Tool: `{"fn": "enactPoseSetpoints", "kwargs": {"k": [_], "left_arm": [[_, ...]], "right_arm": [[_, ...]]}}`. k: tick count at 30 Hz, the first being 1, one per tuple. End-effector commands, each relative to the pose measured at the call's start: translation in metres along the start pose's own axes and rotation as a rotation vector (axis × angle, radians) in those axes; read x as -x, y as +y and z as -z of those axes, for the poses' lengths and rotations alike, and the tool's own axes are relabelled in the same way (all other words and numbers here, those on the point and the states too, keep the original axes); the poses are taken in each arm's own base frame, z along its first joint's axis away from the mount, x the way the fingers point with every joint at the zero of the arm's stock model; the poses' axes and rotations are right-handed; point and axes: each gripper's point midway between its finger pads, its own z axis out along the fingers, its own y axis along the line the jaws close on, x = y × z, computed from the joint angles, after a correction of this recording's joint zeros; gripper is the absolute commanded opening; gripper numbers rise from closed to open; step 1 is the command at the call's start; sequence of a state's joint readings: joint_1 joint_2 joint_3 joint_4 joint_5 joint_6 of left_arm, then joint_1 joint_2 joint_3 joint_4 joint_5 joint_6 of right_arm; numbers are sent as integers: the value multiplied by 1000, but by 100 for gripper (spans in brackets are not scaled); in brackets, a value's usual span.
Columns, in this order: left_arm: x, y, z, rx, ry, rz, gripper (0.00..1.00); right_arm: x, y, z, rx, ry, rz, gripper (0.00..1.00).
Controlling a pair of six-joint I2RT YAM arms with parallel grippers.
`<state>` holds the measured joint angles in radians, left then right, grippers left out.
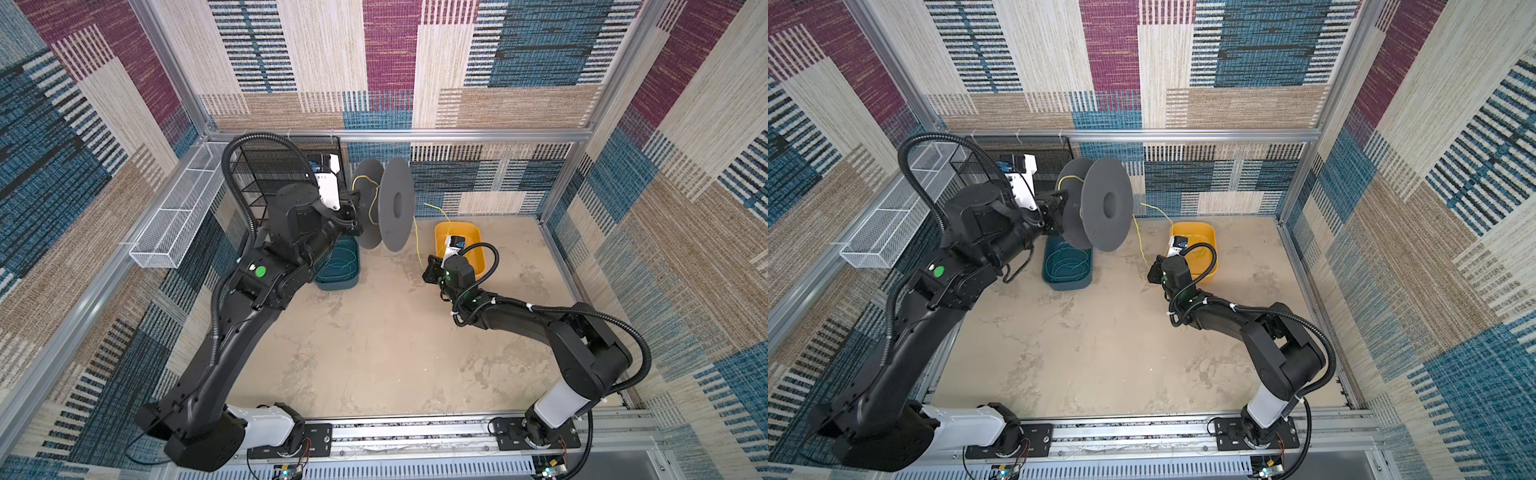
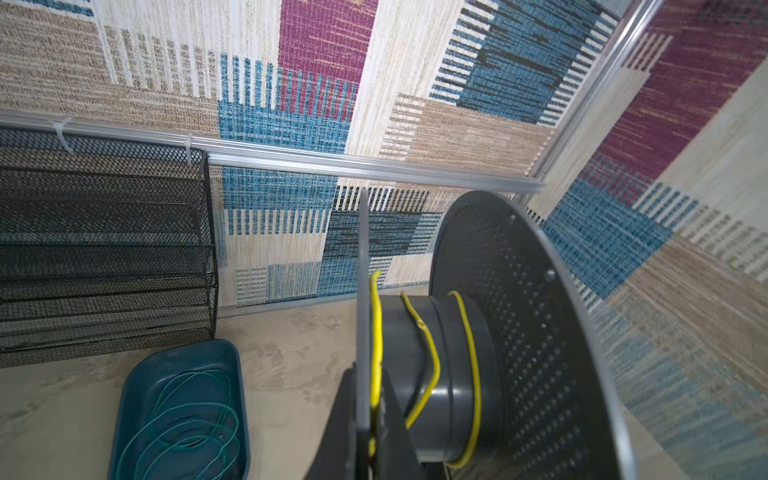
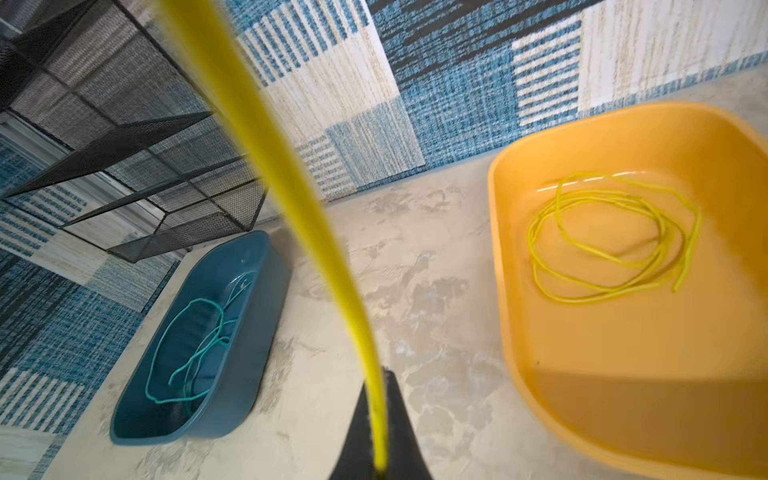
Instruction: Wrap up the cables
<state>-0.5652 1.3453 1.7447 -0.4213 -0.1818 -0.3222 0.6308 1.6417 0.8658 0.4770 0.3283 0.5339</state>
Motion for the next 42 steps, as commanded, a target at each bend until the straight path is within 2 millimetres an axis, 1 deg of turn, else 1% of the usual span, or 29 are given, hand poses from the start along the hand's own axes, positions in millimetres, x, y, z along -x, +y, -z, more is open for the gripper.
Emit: {"fn": "enactPoseSetpoints", "kwargs": {"k": [1,2,4,6,8,9,10,12,14,15,17,19,23,26,27,29,30,32,33,34,35,37,39,42], "left_arm": [[47,11,-15,58,-251,177,0],[44,14,-25,81,-260,169,0],[35,26,-43,131,-248,207,0],[29,33,-56,148,-251,247,0],[22,37,-72,178,-242,247,0],[19,37,-78,187,-232,242,0],[14,38,-88,199,-213,213,0],[-3,44,-107,251,-149,161,0],[-23,49,-124,285,-88,95,0],[-31,50,-130,290,-62,70,0],[-55,56,-140,313,3,13,0],[-78,63,-147,337,65,-22,0],[-128,68,-156,325,190,-93,0],[-166,73,-152,323,277,-141,0],[-175,74,-149,319,297,-144,0],[-196,72,-140,295,334,-154,0],[-204,70,-136,285,350,-164,0],[-221,66,-122,272,394,-194,0],[-229,65,-114,271,405,-212,0],[-237,64,-106,267,418,-229,0],[-248,62,-96,259,439,-246,0],[-264,63,-76,259,468,-277,0],[-281,66,-56,251,495,-289,0],[-298,66,-24,235,526,-326,0]], "right_arm": [[16,22,13,20,-108,-64,0],[13,30,16,31,-109,-60,0],[7,42,23,51,-104,-60,0],[3,53,31,68,-112,-51,0],[-2,64,40,85,-118,-37,0],[-3,70,45,94,-125,-27,0],[-1,80,51,112,-129,-13,0],[6,97,67,142,-156,22,0],[20,117,88,180,-196,60,0],[27,123,96,192,-210,71,0],[48,137,116,240,-252,82,0],[71,148,132,275,-287,89,0],[118,171,157,337,-368,131,0],[153,185,169,353,-434,175,0],[164,189,171,361,-453,184,0],[189,194,169,368,-483,195,0],[199,195,167,370,-494,197,0],[221,195,158,360,-515,207,0],[227,195,152,351,-518,217,0],[237,194,149,353,-533,217,0],[246,194,143,351,-535,219,0],[261,191,131,335,-540,224,0],[273,190,118,336,-530,230,0],[284,184,95,350,-498,203,0]]}}
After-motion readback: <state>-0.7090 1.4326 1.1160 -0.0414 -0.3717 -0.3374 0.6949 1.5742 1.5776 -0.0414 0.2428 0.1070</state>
